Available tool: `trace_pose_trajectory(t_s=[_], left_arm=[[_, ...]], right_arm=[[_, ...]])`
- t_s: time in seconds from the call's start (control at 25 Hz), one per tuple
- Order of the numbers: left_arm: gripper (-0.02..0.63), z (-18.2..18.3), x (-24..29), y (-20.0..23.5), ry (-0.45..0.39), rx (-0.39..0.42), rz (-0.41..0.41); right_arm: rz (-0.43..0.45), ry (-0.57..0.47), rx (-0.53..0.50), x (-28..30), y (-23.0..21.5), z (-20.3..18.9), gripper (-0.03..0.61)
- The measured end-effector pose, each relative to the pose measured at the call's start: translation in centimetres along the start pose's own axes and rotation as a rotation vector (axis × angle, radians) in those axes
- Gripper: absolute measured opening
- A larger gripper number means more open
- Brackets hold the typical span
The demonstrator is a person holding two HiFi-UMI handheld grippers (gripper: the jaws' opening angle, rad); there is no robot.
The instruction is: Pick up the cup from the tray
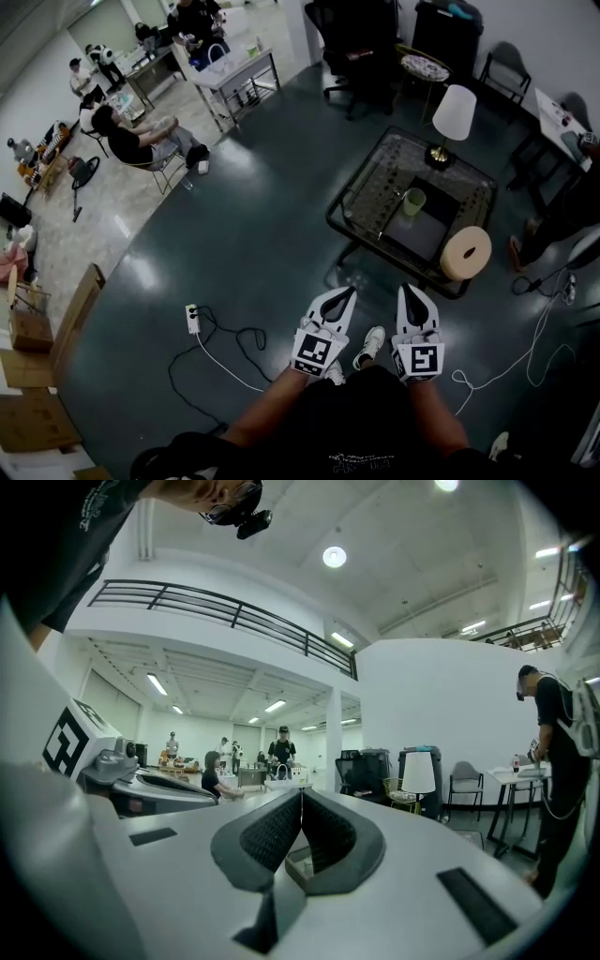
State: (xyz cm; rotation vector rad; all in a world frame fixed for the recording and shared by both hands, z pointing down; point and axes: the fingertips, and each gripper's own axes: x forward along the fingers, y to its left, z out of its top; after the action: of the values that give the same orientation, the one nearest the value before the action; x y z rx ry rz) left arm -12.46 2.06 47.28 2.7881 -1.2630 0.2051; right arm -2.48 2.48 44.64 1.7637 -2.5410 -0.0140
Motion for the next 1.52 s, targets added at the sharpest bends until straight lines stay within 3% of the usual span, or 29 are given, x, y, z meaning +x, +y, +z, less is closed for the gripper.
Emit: trace_pose_trajectory(t_s=[0.16,1.08,1.28,1.52], left_arm=[[0.009,0.5,2.1,0.4,-0.005,-0.082,-0.001],[0.009,0.7,14.4,0.6,0.065,-0.059,-0.017],[0.009,0.4,16.4,0.7,0.087,-0.078,-0.015],[0.009,1.3,18.7,0.8,0.097,-0.069,-0.006]], right_arm=[[0.002,0.001,0.018,1.1,-1.8,-0.9,0.009],[0.012,0.037,0.037,6.7,-11.1,-2.5,0.009],[0.04,-0.032,-0.024,7.9,-11.8,-1.2,0.009],[0.052,-0.029,-0.015,8.7,-13.8,-1.3,0.009]])
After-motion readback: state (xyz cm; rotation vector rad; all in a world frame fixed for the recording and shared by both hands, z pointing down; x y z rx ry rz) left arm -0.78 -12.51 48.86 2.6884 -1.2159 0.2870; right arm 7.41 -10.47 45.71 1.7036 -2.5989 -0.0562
